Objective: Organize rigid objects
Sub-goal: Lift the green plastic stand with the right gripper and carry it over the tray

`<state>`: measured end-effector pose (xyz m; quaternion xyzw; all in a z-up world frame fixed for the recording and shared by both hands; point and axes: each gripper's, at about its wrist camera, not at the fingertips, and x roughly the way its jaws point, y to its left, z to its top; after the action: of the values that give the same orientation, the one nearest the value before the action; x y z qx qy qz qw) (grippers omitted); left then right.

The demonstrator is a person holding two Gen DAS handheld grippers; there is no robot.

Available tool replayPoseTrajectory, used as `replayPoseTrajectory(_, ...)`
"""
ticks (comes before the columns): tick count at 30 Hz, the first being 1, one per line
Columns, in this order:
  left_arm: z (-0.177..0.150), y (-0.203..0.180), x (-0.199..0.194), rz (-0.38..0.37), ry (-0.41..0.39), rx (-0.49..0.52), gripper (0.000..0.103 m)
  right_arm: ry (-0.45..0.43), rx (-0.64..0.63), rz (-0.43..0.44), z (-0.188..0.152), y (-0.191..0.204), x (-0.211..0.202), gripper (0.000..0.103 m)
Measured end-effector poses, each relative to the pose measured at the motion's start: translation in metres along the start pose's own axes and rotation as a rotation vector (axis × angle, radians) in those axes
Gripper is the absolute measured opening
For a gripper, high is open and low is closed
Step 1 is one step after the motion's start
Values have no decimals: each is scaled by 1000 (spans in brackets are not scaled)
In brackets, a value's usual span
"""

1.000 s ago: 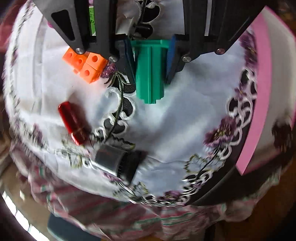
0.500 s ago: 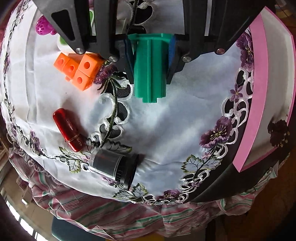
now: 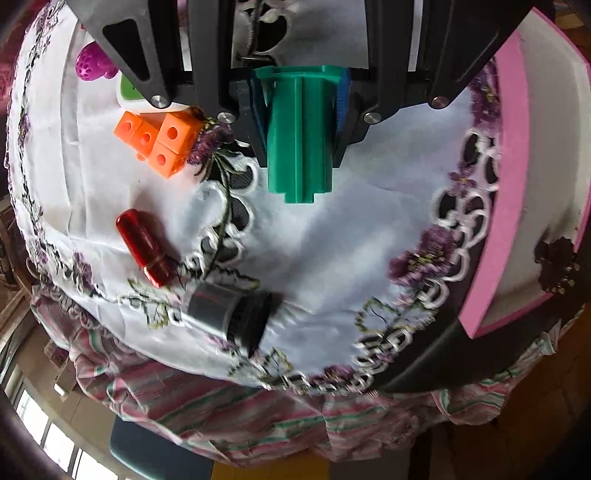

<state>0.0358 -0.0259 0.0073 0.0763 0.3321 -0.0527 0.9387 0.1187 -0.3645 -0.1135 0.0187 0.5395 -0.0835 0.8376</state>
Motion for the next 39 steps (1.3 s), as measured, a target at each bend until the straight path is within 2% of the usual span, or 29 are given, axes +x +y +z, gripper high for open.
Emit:
replayPoseTrajectory(11, -11, 9, -5, 9, 4, -19, 81, -156, -61, 78, 6, 43, -59, 29)
replayPoseTrajectory(18, -18, 18, -1, 14, 20, -37, 83, -210, -138, 216, 3, 90, -90, 29)
replayPoseTrajectory(28, -38, 52, 13, 68, 76, -112, 83, -136, -231, 407, -2, 185, -80, 29)
replayPoseTrajectory(39, -43, 63, 26, 93, 97, -134, 83, -14, -206, 428, 10, 245, -30, 30)
